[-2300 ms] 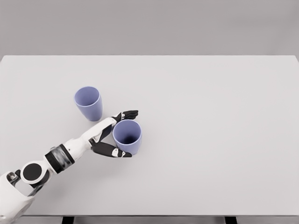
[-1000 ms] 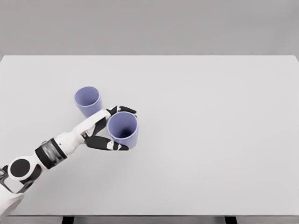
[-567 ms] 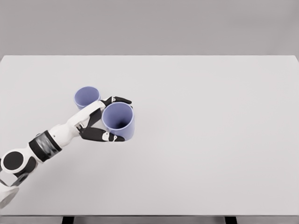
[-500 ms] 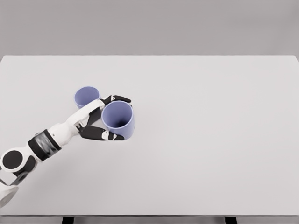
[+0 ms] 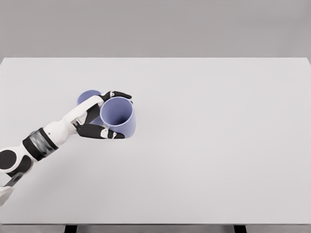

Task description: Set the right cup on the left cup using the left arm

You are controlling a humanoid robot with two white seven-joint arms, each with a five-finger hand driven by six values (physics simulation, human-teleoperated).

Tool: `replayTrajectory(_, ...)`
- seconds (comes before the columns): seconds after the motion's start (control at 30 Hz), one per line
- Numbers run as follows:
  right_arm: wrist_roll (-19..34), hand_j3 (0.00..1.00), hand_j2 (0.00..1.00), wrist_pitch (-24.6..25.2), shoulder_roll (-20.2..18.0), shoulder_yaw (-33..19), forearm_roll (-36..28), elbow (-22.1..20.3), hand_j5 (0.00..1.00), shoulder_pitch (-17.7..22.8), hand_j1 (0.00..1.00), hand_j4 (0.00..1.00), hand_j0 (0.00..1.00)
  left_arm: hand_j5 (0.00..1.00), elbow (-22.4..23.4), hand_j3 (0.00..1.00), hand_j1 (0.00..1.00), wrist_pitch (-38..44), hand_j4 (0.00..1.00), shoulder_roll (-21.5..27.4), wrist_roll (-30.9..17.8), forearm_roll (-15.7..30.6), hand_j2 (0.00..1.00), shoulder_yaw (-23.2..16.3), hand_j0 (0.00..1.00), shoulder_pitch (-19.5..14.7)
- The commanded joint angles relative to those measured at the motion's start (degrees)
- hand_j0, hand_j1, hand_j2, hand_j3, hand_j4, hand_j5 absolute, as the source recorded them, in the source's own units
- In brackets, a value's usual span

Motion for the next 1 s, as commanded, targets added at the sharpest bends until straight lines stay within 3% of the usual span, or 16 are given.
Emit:
replayTrajectory(0.0,0.0,1.0,1.0,0.0,0.0,0.0,0.0,0.0,1.0,0.0,1.0,1.0,1.0,0.7,-0.1,0.7,0.7,-0.2,0.7,0.6,0.0,0.8,0.7,0.2,0.7,0.0)
replayTrajectory(0.53,0.0,1.0,1.0,0.0,0.0,0.0,0.0,0.0,1.0,0.0,1.0,1.0,1.0,0.7,0.0,0.7,0.7,-0.2,0.7,2.2,0.0,3.0,0.7,1.0,0.7,-2.1)
replayTrajectory(0.97,0.0,1.0,1.0,0.0,0.0,0.0,0.0,0.0,1.0,0.0,1.0,1.0,1.0,0.7,0.0,0.7,0.7,0.0,0.7,3.5,0.0,5.0,0.7,4.0,0.7,-2.6)
